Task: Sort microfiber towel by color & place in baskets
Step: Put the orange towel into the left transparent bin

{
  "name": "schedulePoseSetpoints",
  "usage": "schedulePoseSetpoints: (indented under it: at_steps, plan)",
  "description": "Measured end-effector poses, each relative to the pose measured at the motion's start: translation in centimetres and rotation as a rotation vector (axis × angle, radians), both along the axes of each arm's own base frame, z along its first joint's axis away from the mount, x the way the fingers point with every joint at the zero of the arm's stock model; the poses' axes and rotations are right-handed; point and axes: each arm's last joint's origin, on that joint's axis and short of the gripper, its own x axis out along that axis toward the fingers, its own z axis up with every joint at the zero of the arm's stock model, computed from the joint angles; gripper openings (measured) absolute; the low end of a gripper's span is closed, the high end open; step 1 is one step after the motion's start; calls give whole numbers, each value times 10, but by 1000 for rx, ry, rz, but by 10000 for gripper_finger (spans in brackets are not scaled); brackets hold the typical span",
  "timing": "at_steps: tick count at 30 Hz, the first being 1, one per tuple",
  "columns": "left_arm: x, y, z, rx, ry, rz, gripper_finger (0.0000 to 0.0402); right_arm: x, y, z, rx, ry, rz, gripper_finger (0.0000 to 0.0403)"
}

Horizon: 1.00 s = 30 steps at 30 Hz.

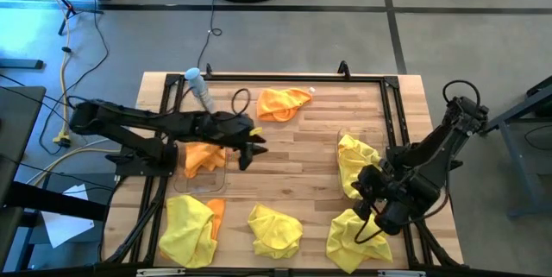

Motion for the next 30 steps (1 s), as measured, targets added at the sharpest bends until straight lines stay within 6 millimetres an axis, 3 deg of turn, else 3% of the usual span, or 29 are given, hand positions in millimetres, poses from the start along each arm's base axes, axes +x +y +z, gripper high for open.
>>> schedulePoseSetpoints:
  at_steps: [7, 12, 16, 23, 30]
  plan:
    - [50, 43, 9, 179, 62, 3, 149, 11, -12, 3, -124, -134, -87, 0]
    - [81, 91, 17, 268, 146, 42, 149, 23, -27, 4, -154, -154, -169, 0]
    - [99, 133, 10, 232, 245, 125, 149, 29, -36, 4, -157, -149, -217, 0]
    - [114, 193, -19, 137, 455, 222, 149, 32, -44, 4, -171, -122, -251, 0]
    - [128, 220, -74, 101, 596, 216, 149, 33, -50, 3, -175, -107, -291, 0]
